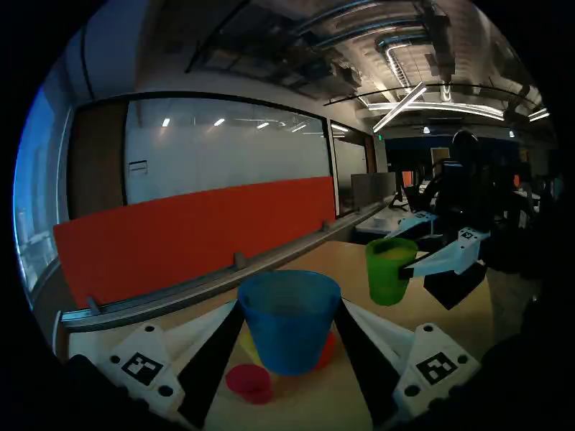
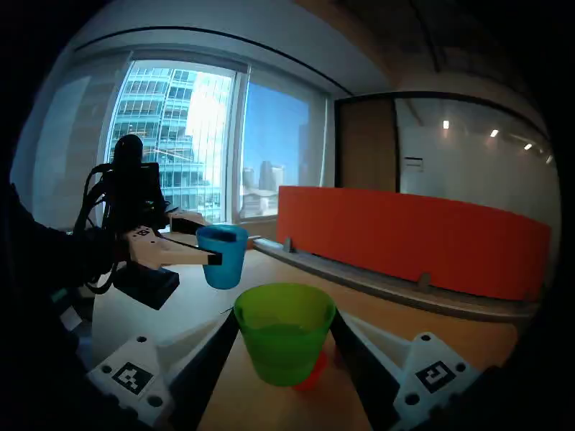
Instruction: Pour water
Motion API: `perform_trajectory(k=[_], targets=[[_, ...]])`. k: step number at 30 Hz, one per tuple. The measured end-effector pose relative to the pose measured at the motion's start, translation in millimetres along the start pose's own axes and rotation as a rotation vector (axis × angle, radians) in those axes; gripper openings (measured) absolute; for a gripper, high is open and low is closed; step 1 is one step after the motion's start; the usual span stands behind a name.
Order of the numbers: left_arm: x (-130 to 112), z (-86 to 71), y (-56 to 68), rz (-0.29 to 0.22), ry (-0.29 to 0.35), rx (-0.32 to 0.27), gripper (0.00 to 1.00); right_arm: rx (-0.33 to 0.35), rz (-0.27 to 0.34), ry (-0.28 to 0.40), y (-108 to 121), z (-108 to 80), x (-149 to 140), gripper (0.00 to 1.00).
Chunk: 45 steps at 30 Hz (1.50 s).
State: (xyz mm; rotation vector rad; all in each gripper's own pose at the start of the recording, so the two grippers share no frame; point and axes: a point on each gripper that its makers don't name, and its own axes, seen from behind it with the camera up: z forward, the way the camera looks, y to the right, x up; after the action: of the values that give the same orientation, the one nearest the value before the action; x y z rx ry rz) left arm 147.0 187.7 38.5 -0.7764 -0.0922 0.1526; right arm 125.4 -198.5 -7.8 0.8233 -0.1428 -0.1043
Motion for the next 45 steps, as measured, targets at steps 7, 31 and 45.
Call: perform_trajectory(k=[7, 31, 45], targets=[[-26, 6.3, 6.0, 0.036, -0.078, -0.024, 0.87, 0.008, -0.016, -0.052, 5, -0.9, -16, 0.92], [-110, 22.7, 24.7, 0.109, -0.328, -0.122, 0.87, 0.041, -0.031, -0.252, 18, 5.3, -78, 0.92], [-153, 28.9, 38.6, 0.117, -0.446, -0.192, 0.87, 0.063, -0.03, -0.342, 20, 14.4, -110, 0.92]])
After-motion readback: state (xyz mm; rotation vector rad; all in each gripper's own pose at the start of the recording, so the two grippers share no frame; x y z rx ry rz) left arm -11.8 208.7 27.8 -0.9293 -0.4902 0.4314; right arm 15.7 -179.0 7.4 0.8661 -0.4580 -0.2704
